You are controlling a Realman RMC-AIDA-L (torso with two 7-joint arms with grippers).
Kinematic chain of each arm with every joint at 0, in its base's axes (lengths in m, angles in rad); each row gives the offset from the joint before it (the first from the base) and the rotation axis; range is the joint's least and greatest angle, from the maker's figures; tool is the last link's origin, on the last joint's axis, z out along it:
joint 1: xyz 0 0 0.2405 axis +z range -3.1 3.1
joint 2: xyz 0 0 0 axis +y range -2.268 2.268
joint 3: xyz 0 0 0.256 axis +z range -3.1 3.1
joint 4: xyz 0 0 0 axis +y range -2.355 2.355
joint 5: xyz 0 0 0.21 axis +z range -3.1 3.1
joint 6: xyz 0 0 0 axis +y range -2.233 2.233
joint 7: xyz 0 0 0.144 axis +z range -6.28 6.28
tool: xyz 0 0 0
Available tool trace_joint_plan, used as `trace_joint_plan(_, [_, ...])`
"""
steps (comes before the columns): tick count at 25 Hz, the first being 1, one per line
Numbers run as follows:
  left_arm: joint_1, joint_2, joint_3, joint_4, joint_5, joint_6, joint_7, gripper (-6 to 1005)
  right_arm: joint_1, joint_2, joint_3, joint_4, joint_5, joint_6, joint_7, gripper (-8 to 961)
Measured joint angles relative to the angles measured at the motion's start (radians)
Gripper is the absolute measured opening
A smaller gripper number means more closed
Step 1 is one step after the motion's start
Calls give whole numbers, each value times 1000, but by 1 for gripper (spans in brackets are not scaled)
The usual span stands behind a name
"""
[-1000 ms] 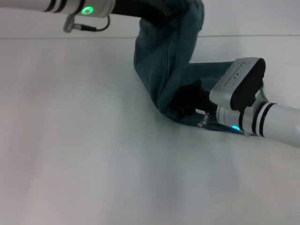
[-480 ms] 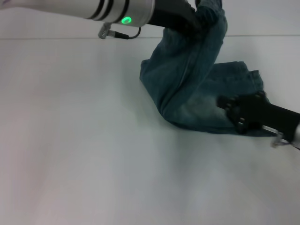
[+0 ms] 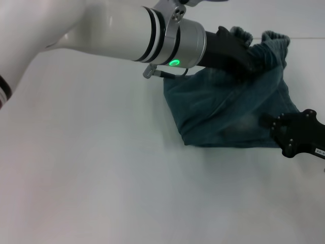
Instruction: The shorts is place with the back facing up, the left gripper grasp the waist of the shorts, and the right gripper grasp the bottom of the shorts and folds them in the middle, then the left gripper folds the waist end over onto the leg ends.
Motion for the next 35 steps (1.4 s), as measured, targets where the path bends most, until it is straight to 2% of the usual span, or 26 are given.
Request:
trace_joint_plan(4, [22,0,-9,8,-11,0,0,192,18,3,0,1,-18,-6,2,7])
trace_joint_plan(10, [41,2,-10,14,-13,-26,1,411,37,11,4,1,-52,-9,17,8])
trace_joint_plan(12, [42,3,-10,17,-13,-23,1,622,37,10,1,0,-52,-18,22,9])
trace_joint_plan(14, [53,3,-10,30,-13,-18,4,713,36,7,2,-1,-61,-39,26,9])
trace_joint_plan(17, [102,2,-10,82,-16,-11,31,849,34,1,10,-1,-74,-75,26,10])
trace_joint_plan(18, [148,1,-11,126,-32,4,66,858,32,-1,10,-3,-75,-87,26,10])
trace_joint_plan(21, [232,0,-39,172,-96,49,153,885,24,-7,10,-9,-76,-120,18,10])
trace_joint_plan(24, [336,0,-133,171,-225,169,306,911,22,-13,10,-9,-89,-138,3,11])
trace_joint_plan(26, [395,0,-213,126,-306,262,425,929,22,-10,13,-9,-104,-142,-18,11])
trace_joint_plan(30, [489,3,-410,-61,-432,476,708,946,22,4,24,-8,-111,-144,-43,12])
trace_joint_plan(34, [551,12,-626,-303,-464,654,993,943,22,19,20,15,-111,-144,-103,13])
trace_joint_plan(35, [563,16,-676,-358,-455,677,1052,943,23,23,19,27,-112,-145,-126,46])
